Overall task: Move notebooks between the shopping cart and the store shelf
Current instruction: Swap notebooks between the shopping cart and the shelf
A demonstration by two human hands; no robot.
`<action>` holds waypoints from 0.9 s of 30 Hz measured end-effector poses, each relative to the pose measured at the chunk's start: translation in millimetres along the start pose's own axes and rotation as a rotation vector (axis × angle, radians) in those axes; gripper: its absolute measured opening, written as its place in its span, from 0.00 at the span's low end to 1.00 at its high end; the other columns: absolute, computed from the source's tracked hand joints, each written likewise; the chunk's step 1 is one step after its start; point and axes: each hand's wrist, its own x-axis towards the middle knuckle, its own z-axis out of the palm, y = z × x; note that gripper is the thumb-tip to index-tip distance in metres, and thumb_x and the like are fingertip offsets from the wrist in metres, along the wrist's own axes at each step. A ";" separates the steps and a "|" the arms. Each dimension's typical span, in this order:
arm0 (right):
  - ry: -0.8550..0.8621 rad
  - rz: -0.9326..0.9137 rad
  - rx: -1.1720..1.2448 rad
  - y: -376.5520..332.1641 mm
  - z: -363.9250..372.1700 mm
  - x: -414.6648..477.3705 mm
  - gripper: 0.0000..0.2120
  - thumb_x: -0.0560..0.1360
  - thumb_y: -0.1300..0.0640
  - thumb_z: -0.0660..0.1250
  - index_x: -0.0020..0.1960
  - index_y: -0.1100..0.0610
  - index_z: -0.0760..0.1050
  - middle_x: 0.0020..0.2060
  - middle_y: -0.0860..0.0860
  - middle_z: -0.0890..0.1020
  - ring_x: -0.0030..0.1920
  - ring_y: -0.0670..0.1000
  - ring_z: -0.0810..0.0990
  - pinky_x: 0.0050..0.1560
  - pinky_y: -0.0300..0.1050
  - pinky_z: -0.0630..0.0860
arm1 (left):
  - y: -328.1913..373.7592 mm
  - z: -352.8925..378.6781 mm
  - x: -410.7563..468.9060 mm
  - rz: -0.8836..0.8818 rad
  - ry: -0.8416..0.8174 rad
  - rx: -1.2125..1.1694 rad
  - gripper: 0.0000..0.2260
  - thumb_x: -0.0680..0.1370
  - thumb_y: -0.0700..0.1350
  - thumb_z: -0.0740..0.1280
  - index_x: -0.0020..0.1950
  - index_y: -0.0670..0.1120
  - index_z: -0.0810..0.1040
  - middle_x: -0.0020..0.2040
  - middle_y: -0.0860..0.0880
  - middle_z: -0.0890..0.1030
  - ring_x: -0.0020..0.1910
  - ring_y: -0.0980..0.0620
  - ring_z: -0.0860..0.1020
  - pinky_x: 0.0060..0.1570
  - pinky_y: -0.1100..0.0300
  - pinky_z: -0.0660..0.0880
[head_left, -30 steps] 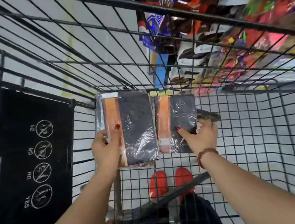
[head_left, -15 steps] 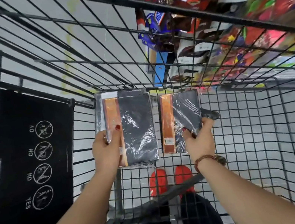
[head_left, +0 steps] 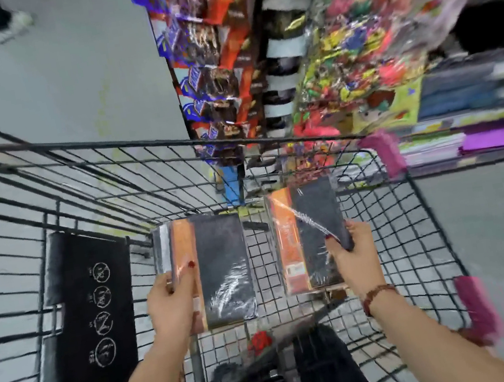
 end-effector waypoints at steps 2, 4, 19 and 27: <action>0.015 -0.021 0.063 -15.4 -24.6 -15.6 0.15 0.75 0.62 0.66 0.59 0.54 0.68 0.39 0.45 0.76 0.34 0.44 0.73 0.39 0.44 0.74 | 21.8 -2.0 -20.3 0.059 -0.040 -0.002 0.12 0.76 0.52 0.67 0.42 0.44 0.75 0.34 0.44 0.78 0.32 0.43 0.76 0.28 0.55 0.73; 0.041 -0.043 0.131 -28.1 -49.8 -32.6 0.15 0.76 0.62 0.65 0.59 0.52 0.66 0.44 0.43 0.73 0.36 0.39 0.71 0.42 0.42 0.74 | 39.1 -0.2 -38.0 0.094 -0.083 -0.010 0.13 0.76 0.52 0.67 0.48 0.42 0.76 0.37 0.42 0.80 0.32 0.44 0.77 0.28 0.57 0.73; 0.275 -0.120 0.517 6.4 -290.9 -81.1 0.16 0.74 0.67 0.66 0.58 0.53 0.70 0.57 0.58 0.79 0.52 0.54 0.79 0.48 0.44 0.75 | 124.0 123.0 -233.8 0.414 -0.269 0.014 0.07 0.77 0.49 0.66 0.44 0.46 0.73 0.37 0.55 0.68 0.37 0.53 0.69 0.37 0.57 0.68; 0.290 -0.128 0.488 59.7 -416.3 -79.1 0.14 0.74 0.63 0.67 0.50 0.45 0.70 0.54 0.55 0.81 0.51 0.56 0.81 0.56 0.56 0.77 | 114.1 217.2 -318.4 0.372 -0.324 -0.042 0.13 0.75 0.54 0.68 0.41 0.45 0.77 0.42 0.42 0.80 0.39 0.44 0.77 0.41 0.52 0.74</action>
